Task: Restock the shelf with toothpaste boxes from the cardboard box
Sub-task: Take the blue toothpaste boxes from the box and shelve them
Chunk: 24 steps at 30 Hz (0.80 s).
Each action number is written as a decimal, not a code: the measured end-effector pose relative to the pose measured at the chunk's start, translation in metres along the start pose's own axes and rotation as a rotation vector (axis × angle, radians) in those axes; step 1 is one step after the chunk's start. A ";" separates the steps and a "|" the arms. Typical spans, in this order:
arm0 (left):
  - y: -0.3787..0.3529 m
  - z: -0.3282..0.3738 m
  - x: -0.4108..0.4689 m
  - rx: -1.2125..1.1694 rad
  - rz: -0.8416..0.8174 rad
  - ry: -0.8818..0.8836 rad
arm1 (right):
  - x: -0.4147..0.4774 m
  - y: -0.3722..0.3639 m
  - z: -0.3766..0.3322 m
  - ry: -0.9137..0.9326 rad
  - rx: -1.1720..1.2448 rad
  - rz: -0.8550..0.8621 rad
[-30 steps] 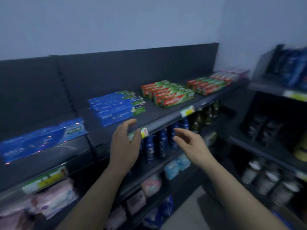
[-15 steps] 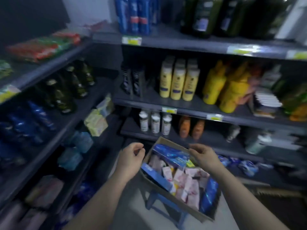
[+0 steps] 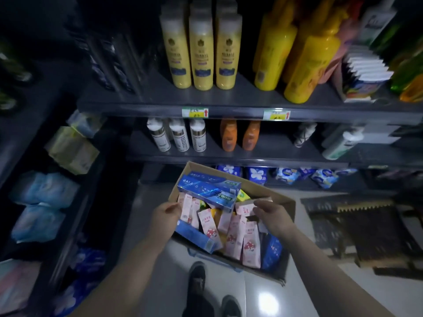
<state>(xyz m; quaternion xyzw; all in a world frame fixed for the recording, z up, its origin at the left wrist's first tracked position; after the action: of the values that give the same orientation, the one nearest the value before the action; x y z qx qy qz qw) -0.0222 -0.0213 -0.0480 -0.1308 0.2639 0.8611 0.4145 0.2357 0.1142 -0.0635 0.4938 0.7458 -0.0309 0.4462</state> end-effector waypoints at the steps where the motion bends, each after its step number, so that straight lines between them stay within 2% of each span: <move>1: -0.003 -0.003 0.013 -0.014 -0.011 0.024 | 0.011 -0.008 0.002 -0.025 0.015 -0.003; 8: -0.017 -0.024 0.092 0.025 -0.065 0.101 | 0.076 -0.059 0.004 -0.197 0.086 -0.059; 13: -0.016 -0.044 0.122 -0.128 -0.012 0.143 | 0.102 -0.088 -0.001 -0.303 0.330 -0.100; 24: -0.018 -0.047 0.139 -0.202 -0.042 0.146 | 0.112 -0.092 -0.002 -0.361 0.495 -0.049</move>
<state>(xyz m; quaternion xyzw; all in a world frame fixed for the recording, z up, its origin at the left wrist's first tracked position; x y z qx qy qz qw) -0.0943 0.0514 -0.1555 -0.2400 0.2023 0.8625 0.3968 0.1511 0.1476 -0.1770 0.5559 0.6360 -0.3096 0.4366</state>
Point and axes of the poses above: each hand's wrist, its own x-axis towards the middle knuckle, its own y-axis out of the back of the hand, z = x × y, the point moved 4 cm from there along x, towards the middle knuckle, and after that the axes turned 9 degrees about -y, right-handed, at the moved point
